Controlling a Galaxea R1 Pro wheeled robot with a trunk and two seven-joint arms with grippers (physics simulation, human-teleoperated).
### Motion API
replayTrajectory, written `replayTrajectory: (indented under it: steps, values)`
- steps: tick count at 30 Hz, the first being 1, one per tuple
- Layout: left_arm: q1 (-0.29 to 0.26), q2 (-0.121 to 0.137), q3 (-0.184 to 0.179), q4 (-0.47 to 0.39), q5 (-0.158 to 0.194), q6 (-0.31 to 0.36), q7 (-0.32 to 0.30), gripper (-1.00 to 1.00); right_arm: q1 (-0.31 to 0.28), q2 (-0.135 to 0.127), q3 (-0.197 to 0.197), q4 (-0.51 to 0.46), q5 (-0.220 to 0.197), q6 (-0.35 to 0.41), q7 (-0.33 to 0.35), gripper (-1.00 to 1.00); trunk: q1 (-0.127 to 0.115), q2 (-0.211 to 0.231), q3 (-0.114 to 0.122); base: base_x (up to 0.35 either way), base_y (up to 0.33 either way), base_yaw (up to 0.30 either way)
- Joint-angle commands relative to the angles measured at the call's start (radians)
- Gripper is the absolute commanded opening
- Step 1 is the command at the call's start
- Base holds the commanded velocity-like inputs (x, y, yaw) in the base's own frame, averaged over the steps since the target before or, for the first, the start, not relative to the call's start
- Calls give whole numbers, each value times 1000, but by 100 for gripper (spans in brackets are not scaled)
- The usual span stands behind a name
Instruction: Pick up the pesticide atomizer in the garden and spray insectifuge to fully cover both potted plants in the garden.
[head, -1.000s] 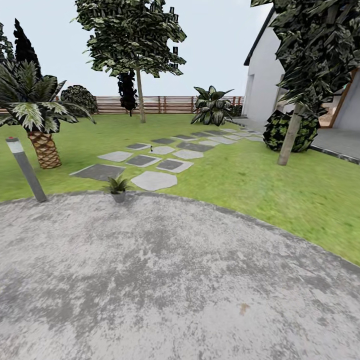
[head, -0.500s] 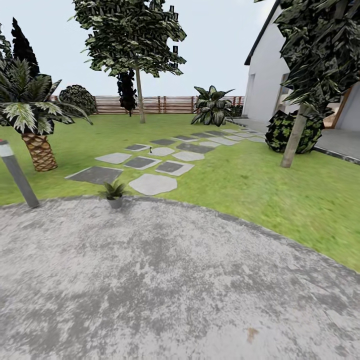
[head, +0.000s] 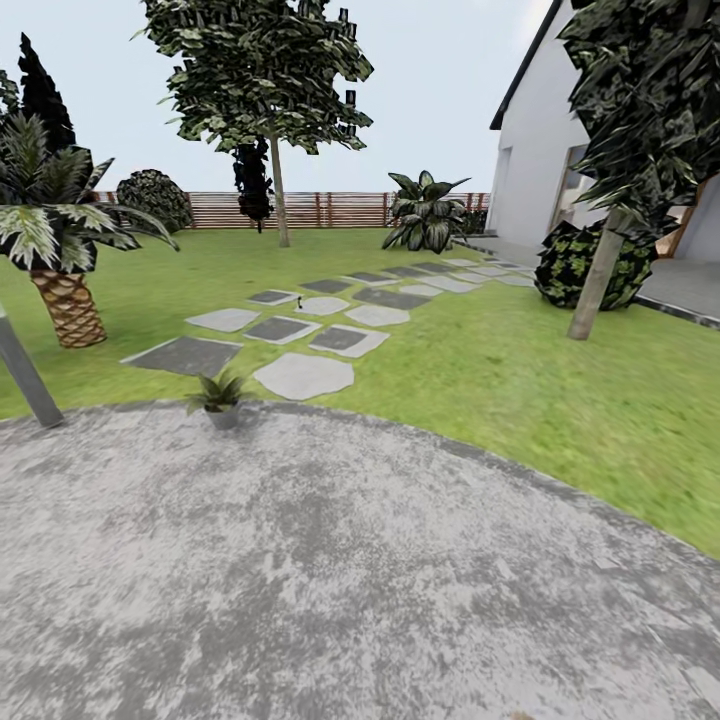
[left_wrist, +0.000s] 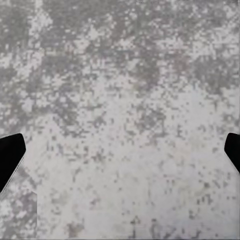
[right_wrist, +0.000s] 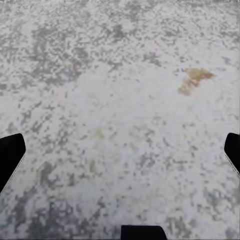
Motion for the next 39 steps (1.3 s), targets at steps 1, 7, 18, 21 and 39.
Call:
replayTrajectory:
  steps: [1,7,18,21,39]
  values:
    - [-1,0,2,1,2,-3,0,100,-1,0,0,1,2,-3,0,100,0,0,-1,298,0,0]
    - [-2,0,2,1,2,-3,0,100,-1,0,0,1,2,-3,0,100,0,0,-1,296,0,0]
    - [-2,0,1,1,2,-3,0,100,-1,0,0,1,2,-3,0,100,0,0,-1,293,0,0]
    - [-2,0,1,1,2,-4,0,100,-1,0,0,1,2,-3,0,100,0,0,-1,286,0,0]
    - [-2,0,1,0,2,-4,-1,100,-1,0,0,1,2,-3,0,100,0,0,-1,279,0,0]
